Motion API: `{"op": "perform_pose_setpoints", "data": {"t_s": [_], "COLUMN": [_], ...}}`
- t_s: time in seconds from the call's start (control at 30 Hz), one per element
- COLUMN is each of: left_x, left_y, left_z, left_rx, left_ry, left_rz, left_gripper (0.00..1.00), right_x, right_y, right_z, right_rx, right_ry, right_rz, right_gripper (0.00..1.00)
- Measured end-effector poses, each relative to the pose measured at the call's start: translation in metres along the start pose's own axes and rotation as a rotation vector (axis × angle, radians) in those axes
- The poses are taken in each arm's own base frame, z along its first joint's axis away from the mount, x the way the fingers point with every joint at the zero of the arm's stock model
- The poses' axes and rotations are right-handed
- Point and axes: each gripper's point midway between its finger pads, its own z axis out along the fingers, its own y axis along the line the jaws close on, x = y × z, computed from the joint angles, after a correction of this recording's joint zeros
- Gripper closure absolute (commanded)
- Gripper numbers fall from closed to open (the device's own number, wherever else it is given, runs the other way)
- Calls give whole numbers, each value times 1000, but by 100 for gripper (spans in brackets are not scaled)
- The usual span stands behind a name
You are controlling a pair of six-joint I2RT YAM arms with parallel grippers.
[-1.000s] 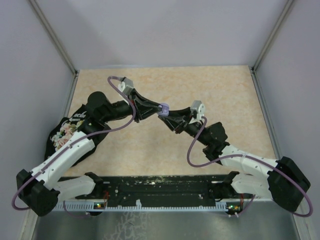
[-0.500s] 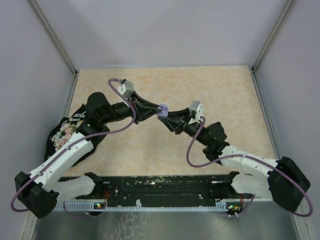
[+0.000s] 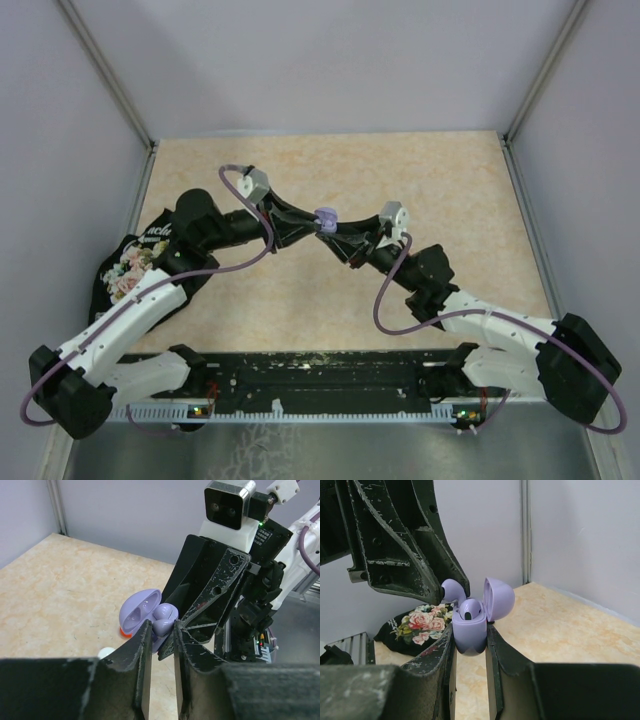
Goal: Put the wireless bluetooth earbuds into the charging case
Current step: Place the earbud in the charging case, then adjust the earbud with the charging case.
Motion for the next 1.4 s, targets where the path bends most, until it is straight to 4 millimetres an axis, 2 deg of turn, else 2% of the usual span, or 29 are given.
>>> {"op": "perform_pose_setpoints", "data": {"t_s": [0.13, 0.37, 0.5, 0.77, 0.87, 1.23, 1.4], "left_x": [4, 6, 4, -12, -11, 2, -1], "left_y": [0, 3, 6, 17, 18, 20, 24], "left_z": [0, -2, -9, -22, -23, -5, 2], "left_rx": [-2, -38, -99, -256, -269, -273, -303], "left_ry": [12, 30, 40, 36, 39, 67, 59], "left_rz": [2, -17, -43, -128, -162, -255, -245], "left_gripper": [56, 37, 28, 21, 20, 19, 20], "right_x": [0, 4, 2, -7, -8, -9, -10], "right_y": [-1, -4, -4, -8, -9, -13, -14], "right_z": [0, -1, 0, 1, 1, 1, 1], "right_rx": [2, 18, 21, 42, 49, 71, 74], "right_ry": [-2, 14, 8, -24, -26, -29, -32], "right_rz": [-2, -8, -12, -31, -33, -34, -34], "right_gripper": [100, 100, 100, 100, 100, 100, 100]}}
